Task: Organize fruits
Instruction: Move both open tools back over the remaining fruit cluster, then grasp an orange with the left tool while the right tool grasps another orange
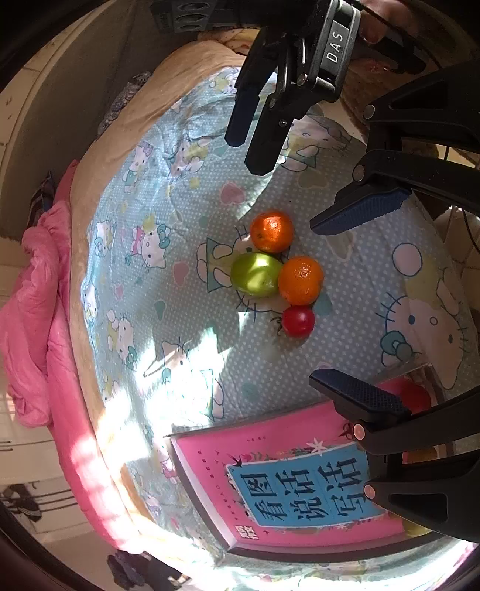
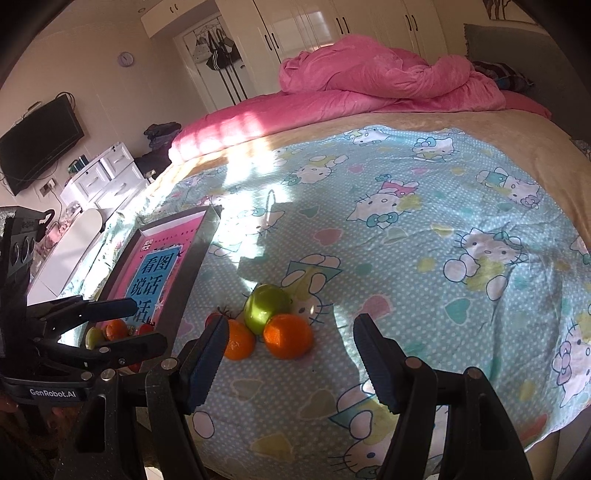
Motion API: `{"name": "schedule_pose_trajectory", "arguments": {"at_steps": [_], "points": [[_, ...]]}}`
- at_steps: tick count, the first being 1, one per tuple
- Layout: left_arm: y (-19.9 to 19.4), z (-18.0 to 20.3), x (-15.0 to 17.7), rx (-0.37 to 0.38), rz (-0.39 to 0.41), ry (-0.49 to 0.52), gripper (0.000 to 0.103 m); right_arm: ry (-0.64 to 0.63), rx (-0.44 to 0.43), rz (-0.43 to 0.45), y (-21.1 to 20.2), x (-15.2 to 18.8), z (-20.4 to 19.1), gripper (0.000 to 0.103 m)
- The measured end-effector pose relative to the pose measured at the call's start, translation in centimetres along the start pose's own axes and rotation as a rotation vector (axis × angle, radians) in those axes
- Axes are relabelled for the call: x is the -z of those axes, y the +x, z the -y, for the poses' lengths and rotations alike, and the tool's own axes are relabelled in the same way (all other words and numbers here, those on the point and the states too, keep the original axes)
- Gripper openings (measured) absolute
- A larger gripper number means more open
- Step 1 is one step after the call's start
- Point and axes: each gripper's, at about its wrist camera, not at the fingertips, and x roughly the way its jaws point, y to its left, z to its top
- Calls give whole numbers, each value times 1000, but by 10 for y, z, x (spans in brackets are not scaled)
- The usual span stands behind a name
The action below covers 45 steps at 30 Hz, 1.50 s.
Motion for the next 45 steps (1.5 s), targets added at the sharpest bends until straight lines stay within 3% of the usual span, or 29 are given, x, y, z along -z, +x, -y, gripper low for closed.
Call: {"name": "schedule_pose_trajectory", "arguments": {"at_steps": [18, 27, 33, 35, 37, 45], "points": [[47, 22, -2, 32, -32, 205, 77, 54, -37, -141, 37, 8, 11, 69], [60, 29, -4, 61, -57, 246, 61, 50, -85, -204, 67, 7, 8, 69], [70, 34, -7, 36, -78, 268, 59, 14, -95, -242, 83, 8, 1, 52], [71, 35, -7, 18, -69, 278, 54, 4, -79, -241, 84, 8, 0, 51], [72, 35, -8, 4, -66, 280, 48, -5, -57, -249, 87, 8, 1, 42], [73, 34, -8, -6, -60, 279, 44, -28, -40, -192, 67, 3, 3, 41]]}}
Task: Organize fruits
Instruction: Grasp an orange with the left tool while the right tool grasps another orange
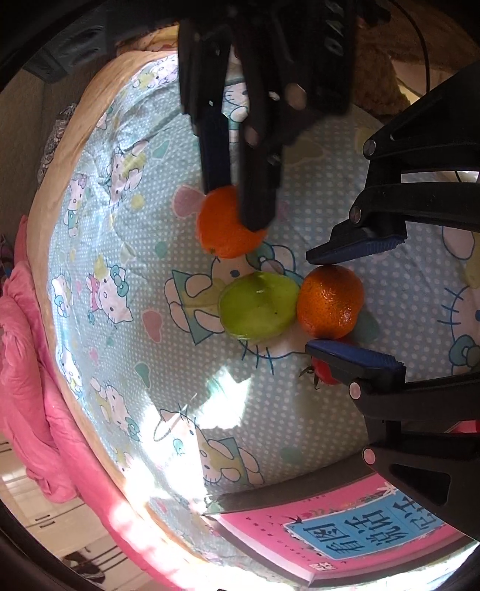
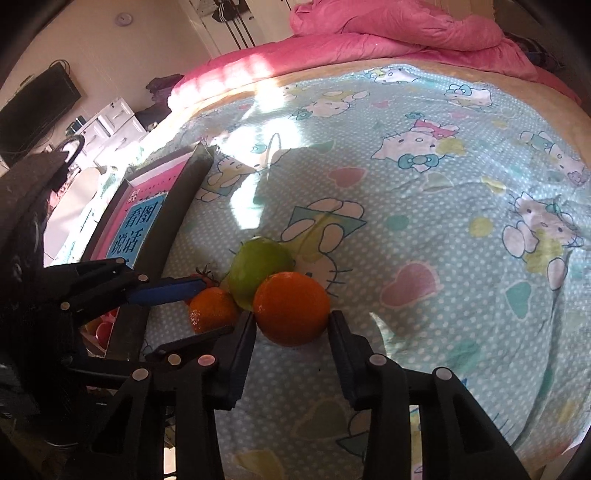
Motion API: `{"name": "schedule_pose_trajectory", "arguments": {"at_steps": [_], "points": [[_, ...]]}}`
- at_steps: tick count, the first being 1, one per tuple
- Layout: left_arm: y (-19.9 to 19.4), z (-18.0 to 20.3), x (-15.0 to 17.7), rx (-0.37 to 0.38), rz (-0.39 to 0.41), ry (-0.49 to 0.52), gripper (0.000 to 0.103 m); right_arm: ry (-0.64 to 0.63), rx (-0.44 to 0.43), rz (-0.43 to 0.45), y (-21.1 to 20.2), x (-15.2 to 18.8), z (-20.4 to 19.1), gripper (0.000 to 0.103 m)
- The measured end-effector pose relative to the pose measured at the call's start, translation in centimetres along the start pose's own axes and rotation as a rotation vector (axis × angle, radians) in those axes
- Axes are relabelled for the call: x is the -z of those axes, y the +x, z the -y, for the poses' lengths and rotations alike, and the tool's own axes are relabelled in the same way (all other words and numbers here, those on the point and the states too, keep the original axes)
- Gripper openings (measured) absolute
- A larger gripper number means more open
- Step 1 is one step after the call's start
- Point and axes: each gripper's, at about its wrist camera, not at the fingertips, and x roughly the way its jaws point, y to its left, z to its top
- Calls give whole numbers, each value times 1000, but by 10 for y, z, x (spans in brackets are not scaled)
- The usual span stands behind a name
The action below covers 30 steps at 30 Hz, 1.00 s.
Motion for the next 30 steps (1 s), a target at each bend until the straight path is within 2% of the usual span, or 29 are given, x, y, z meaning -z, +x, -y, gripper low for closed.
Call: {"name": "schedule_pose_trajectory", "arguments": {"at_steps": [4, 5, 6, 9, 12, 16, 19, 21, 23, 30], "points": [[4, 3, 0, -25, -8, 16, 44, 36, -1, 52, -18, 0, 9, 38], [5, 3, -1, -31, -7, 16, 44, 47, -5, 62, -21, -1, 11, 27], [6, 3, -1, -33, -6, 17, 44, 58, -18, 70, -23, -1, 13, 24], [10, 5, -2, -56, -9, 23, 44, 61, -30, 82, -27, -1, 12, 24], [12, 8, -2, -75, -8, 39, 44, 32, 2, 27, -17, 1, 10, 24], [11, 7, -1, -76, -9, 38, 44, 20, -4, 31, -15, 3, 9, 25], [9, 7, 2, -73, -8, 44, 44, 38, -6, 29, -11, 3, 11, 33], [9, 8, 3, -75, -6, 57, 44, 55, -31, 23, -9, 2, 13, 43], [8, 8, 4, -74, -2, 56, 44, 58, -44, 24, -7, 1, 12, 47], [10, 11, 4, -90, 0, 71, 44, 18, 29, -25, 15, 3, 7, 49]]}}
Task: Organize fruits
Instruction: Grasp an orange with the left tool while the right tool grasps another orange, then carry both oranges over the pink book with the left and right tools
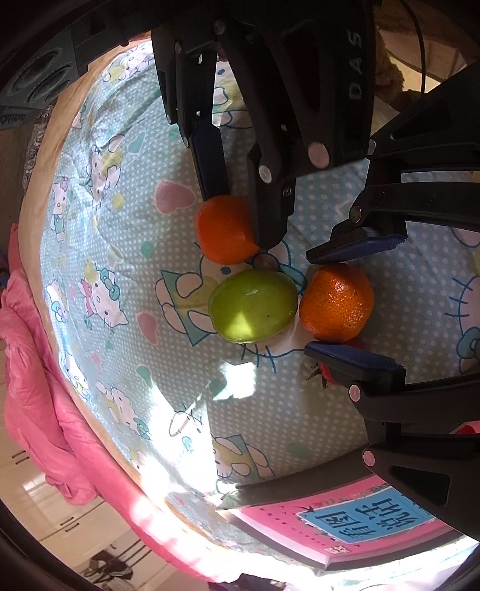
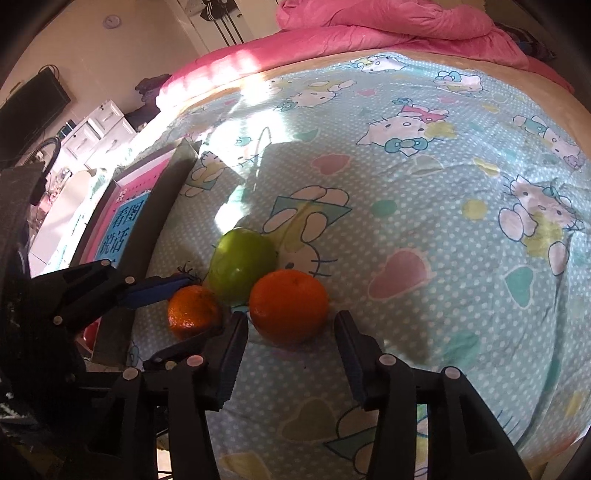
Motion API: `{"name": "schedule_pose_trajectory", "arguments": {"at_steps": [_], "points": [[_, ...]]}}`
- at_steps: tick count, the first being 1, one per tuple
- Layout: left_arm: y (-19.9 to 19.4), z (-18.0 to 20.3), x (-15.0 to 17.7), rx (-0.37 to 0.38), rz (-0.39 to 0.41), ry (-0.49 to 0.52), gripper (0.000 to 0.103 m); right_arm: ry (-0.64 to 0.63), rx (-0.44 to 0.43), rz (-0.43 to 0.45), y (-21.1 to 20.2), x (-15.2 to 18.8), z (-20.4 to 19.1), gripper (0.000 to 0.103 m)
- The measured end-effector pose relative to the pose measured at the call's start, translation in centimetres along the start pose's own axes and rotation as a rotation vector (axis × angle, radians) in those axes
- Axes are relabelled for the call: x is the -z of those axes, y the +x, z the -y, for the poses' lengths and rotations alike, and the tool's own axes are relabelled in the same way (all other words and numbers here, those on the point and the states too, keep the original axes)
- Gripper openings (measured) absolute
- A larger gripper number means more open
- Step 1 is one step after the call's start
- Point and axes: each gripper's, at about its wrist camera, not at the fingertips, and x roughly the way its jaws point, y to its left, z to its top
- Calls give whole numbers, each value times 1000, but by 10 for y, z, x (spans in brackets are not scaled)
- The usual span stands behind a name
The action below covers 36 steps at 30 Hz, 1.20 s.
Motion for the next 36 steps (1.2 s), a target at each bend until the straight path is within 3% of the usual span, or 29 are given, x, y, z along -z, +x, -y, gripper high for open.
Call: {"name": "schedule_pose_trajectory", "arguments": {"at_steps": [3, 6, 13, 14, 15, 16, 20, 22, 27, 29, 36], "points": [[0, 0, 0, -4, 1, -5, 44, -34, 33, 6, 4, -1, -5, 44], [-3, -7, -1, 40, 6, -46, 43, -47, 44, 16, 4, -1, -7, 40], [-17, -18, -3, 132, 27, -140, 43, 6, 0, 93, -21, -4, 3, 37], [-20, -19, -4, 142, 33, -150, 43, 13, -9, 102, -25, -4, 3, 33], [-21, -20, -4, 149, 35, -156, 43, 16, -20, 113, -29, -5, 3, 21], [-22, -20, -5, 144, 38, -159, 43, 14, -28, 127, -32, -6, 2, 18], [-23, -23, -2, 145, 30, -181, 43, -24, 17, 112, -30, -7, -4, 18], [-25, -26, 0, 142, 34, -189, 43, -2, -15, 94, -26, -5, -1, 18], [-38, -38, 4, 145, 58, -222, 43, 64, -67, 79, -22, -1, 11, 42], [-43, -43, 5, 140, 69, -234, 43, 90, -103, 62, -18, 0, 13, 46], [-60, -59, 9, 125, 101, -268, 43, 21, -92, 21, -2, 2, -6, 46]]}}
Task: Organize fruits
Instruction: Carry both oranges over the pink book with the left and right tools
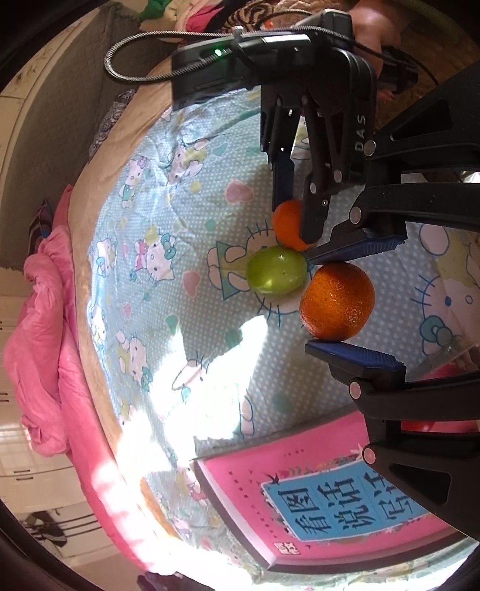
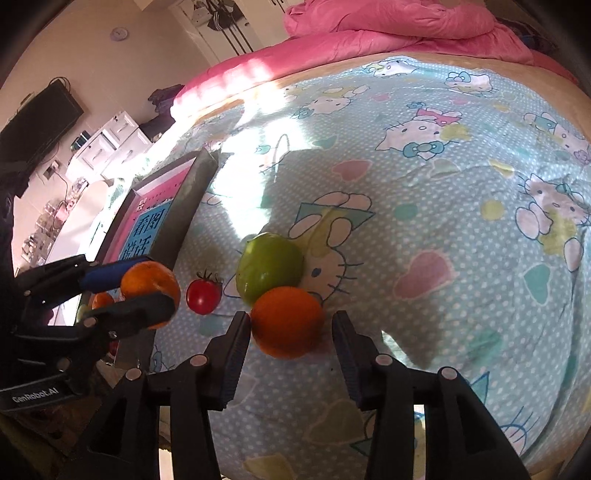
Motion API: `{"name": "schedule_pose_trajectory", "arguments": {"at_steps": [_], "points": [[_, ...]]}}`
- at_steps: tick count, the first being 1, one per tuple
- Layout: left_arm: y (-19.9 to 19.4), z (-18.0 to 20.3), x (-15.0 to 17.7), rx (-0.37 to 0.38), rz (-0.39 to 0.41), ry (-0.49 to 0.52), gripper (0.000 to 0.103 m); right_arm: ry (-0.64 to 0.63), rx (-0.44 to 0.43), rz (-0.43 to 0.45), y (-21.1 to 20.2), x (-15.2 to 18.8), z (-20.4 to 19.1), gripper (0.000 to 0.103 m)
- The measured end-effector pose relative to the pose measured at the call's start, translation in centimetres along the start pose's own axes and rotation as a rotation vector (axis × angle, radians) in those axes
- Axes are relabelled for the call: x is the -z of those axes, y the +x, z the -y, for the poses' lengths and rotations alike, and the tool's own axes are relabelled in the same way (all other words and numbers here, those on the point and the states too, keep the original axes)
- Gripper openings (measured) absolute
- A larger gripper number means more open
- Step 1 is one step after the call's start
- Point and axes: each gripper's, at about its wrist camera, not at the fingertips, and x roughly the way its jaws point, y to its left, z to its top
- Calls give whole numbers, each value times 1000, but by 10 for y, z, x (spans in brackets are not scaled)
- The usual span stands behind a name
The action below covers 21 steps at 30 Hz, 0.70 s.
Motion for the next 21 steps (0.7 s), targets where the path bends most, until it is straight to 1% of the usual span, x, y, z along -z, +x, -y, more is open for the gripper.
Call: {"name": "schedule_pose_trajectory", "arguments": {"at_steps": [5, 9, 14, 21], "points": [[-9, -12, 2, -14, 19, -28, 43, -42, 36, -10, 12, 0, -8, 46], [-17, -26, 4, -22, 31, -69, 43, -71, 51, -5, 11, 0, -14, 43], [-29, -39, 6, -32, 53, -102, 43, -73, 11, 46, -6, -3, -20, 42], [-47, -57, 10, -64, 84, -138, 43, -102, -46, 112, -29, -9, -41, 42]]}}
